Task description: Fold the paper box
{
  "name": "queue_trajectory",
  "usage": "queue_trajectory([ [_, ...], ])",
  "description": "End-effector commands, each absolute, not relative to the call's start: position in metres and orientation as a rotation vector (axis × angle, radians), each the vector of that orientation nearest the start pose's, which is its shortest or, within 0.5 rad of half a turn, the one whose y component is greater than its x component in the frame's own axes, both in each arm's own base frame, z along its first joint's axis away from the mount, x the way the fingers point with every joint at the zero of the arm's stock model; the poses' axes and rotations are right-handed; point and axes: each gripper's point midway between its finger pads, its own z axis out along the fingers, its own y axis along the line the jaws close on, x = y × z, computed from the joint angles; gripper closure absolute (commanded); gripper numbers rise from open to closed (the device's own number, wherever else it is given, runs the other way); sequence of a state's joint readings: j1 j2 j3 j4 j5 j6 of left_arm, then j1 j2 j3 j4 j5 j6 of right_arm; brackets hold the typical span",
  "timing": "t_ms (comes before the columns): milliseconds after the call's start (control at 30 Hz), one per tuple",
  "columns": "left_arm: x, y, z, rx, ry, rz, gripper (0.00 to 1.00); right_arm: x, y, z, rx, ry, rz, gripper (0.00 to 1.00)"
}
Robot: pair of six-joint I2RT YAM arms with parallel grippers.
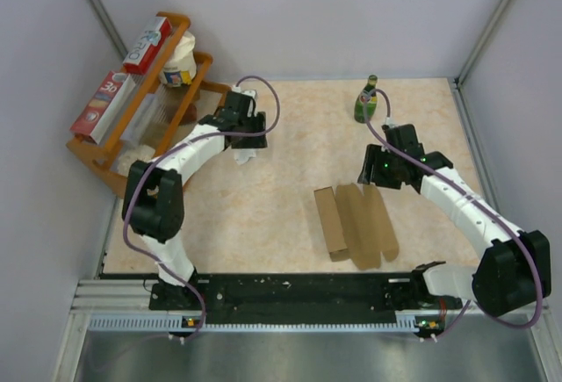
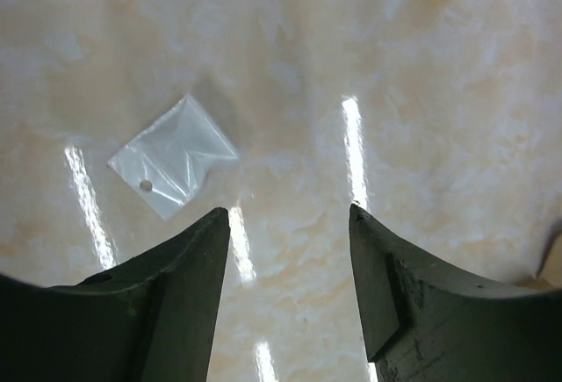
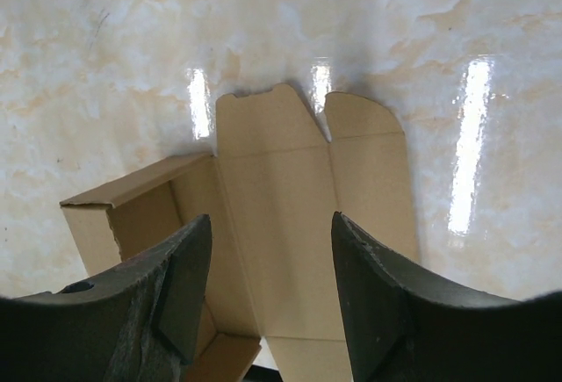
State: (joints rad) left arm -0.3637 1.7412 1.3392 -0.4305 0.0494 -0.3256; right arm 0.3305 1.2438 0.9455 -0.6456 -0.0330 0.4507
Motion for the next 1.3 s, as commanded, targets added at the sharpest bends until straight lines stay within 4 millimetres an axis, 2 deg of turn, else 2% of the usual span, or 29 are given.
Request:
queue_trajectory([
  [0,0.450,-0.167,0.111,0.060,2.448,-0.179,0.39,0.284,0.133,0.137,0.121,2.480,0.467,0.44],
  [100,0.473,-0.155,0.103,0.052,2.453,-0.028,0.39,0.283,0.133,0.139,0.113,2.468,0.476,0.44],
  [200,0.487,-0.145,0.094,0.042,2.476,0.089,0.42,0.282,0.134,0.140,0.101,2.453,0.481,0.44],
  [367,0.501,-0.147,0.083,0.035,2.481,0.121,0.45,0.280,0.135,0.140,0.087,2.445,0.494,0.44],
  [467,0.500,-0.150,0.071,0.037,2.512,0.107,0.47,0.280,0.135,0.140,0.082,2.448,0.500,0.44],
  [667,0.479,-0.155,0.054,0.033,2.582,0.061,0.47,0.281,0.134,0.142,0.078,2.440,0.495,0.44],
  [767,0.475,-0.154,0.044,0.026,2.600,0.058,0.48,0.280,0.133,0.140,0.075,2.443,0.496,0.44],
  [867,0.474,-0.156,0.037,0.020,2.613,0.053,0.57,0.280,0.133,0.141,0.077,2.440,0.499,0.44],
  [1067,0.472,-0.165,0.036,0.022,2.618,0.011,0.80,0.279,0.131,0.144,0.069,2.426,0.492,0.44],
  [1200,0.469,-0.179,0.037,0.054,2.618,-0.032,0.98,0.279,0.128,0.144,0.067,2.419,0.475,0.44],
  [1267,0.465,-0.190,0.039,0.068,2.622,-0.072,1.00,0.279,0.127,0.145,0.063,2.414,0.464,0.44],
])
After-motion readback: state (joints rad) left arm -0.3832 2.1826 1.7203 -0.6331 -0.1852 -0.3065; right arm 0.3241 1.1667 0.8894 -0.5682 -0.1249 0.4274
